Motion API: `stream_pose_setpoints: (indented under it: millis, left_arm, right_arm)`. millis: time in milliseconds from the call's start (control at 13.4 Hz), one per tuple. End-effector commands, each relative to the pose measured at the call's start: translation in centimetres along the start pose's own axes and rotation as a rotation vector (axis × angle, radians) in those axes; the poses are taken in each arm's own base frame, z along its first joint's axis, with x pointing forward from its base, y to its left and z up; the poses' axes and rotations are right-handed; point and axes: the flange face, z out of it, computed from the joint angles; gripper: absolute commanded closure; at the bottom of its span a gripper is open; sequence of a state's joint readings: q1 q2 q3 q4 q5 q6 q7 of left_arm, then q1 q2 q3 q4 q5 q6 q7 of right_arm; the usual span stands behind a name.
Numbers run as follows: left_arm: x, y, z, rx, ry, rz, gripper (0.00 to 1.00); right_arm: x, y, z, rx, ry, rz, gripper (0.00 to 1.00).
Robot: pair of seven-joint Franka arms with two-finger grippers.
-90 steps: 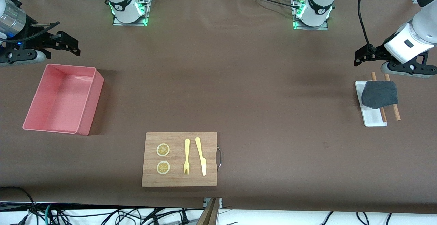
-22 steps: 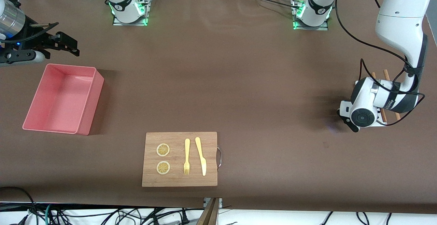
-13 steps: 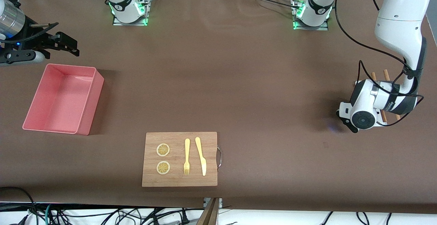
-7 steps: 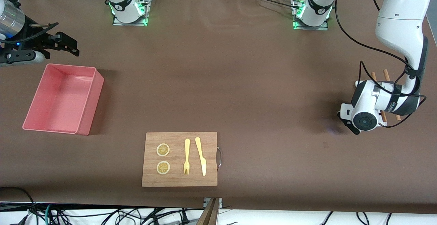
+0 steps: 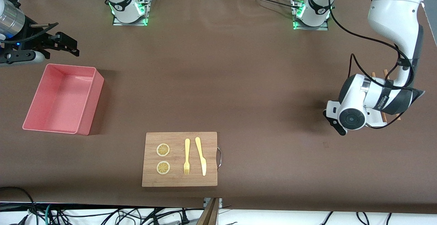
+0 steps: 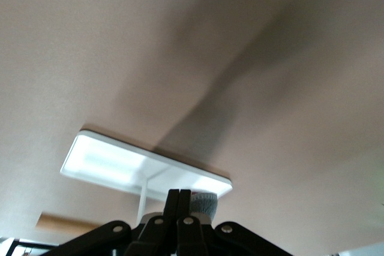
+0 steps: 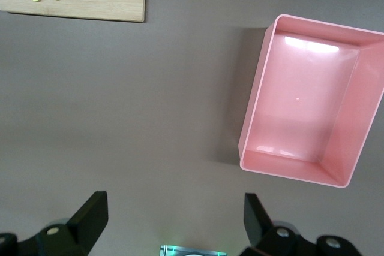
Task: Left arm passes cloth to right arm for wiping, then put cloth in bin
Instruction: 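Lift the cloth with the left gripper while the right gripper reaches over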
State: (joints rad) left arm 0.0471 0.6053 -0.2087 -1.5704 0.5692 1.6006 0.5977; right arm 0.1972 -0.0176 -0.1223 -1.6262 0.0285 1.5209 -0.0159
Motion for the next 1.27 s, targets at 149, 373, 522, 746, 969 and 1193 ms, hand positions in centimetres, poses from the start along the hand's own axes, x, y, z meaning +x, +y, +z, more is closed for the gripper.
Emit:
stream_pose_setpoints:
  millis: [149,373,522,746,969,1193]
  left_arm:
    - [-4.4,3.3,-10.6,-0.122,0.162,-0.034,1.0]
    - [-6.8,4.6,-17.1,-0.256,0.327,-0.069,1.0]
    - [-6.3,6.5,-19.8,-0.349,0.405,-0.119,1.0]
    - [-5.2,10.8,-26.3,-0.45,0.506,-0.249,1.0]
    - [-3.2,15.5,-31.4,-0.577,0.573,-0.392,1.0]
    - [-1.6,19.8,-35.0,-0.723,0.598,-0.57,1.0]
  right_arm:
    - [0.2,0.2,-0.4,-0.013,-0.003,-0.011,0.0]
    - [0.2,0.3,-0.4,-0.012,-0.001,-0.01,0.0]
    - [0.2,0.3,-0.4,-0.012,0.0,-0.011,0.0]
    - [0.3,0.2,-0.4,-0.015,0.0,-0.013,0.0]
    - [0.3,0.3,-0.7,-0.001,0.013,0.001,0.0]
    - [0.6,-1.8,-2.0,0.029,0.032,-0.048,0.0]
